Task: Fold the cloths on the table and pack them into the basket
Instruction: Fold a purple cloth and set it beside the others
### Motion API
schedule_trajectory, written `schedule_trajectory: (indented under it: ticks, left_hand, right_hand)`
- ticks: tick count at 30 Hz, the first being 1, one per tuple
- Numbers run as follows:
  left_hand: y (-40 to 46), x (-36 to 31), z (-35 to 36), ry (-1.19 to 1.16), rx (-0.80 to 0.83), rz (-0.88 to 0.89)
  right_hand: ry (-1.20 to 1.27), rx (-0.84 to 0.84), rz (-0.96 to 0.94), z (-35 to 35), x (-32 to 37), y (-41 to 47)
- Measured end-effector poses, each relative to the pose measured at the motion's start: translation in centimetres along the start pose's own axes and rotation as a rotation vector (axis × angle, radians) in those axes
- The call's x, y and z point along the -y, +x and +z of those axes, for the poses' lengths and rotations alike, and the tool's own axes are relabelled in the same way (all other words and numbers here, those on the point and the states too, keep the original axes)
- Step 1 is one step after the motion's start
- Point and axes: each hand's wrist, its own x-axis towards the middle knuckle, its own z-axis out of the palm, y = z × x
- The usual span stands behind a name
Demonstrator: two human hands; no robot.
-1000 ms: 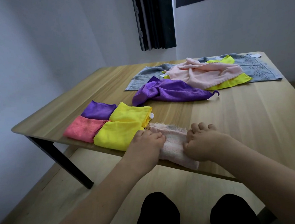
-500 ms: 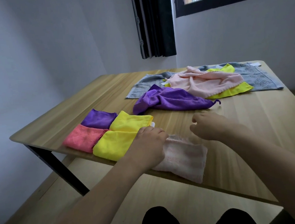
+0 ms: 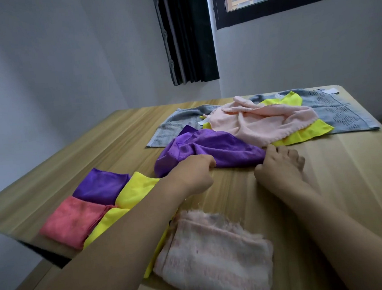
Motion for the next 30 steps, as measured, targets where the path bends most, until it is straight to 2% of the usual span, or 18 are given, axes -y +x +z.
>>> schedule_trajectory:
  ticks: [3,6,10,12,17,19,23,26,28,30]
  left_hand:
    - [2.8,-0.6,0.0,0.005,-0.015,0.042]
    - [4.8,-1.4,-0.4,0.024,-0.028,0.104]
    - [8.1,-2.4,-1.9,-0.030,-0.111,0.094]
    - [9.3,-3.0,-3.1,-0.107,-0.121,0.087]
    - [10.0,-5.7,-4.7,-0.080,0.047,0.122]
    - [9.8,-6.6,-4.8,-0.024,0.121,0.119]
    - [10.3,-7.1,-4.4,-0.038,0.133,0.147]
    - [11.0,-7.0,-3.5,-0.114,0.297,0.139]
    - [11.7,-7.0,-2.2,0.038,0.363,0.114]
    - [12.3,-6.8,-0.5,0.223,0.339,0.110]
  right_hand:
    - [-0.012,-0.050,-0.002,0.6,-1.0,1.5]
    - [0.095,-0.078,-0.095,0.2,-1.3,2.9]
    - [0.659,-0.034,-0.189,-1.5,-1.2,3.9]
    - [0.791,0.040,-0.237,-2.9,-1.2,4.1]
    - [1.211,0.190,-0.330,-6.4,-1.2,3.6]
    - [1.273,0.151,-0.342,-7.4,-1.4,3.6]
    - [1.379,0.063,-0.316,-9.2,-2.2,3.7]
    - [1.345,-0.050,-0.311,-10.1,-2.9,4.0]
    - [1.275,-0.119,-0.289,-10.4,-3.5,4.4]
    - [1.144,-0.196,-0.275,-10.7,-4.0,5.0]
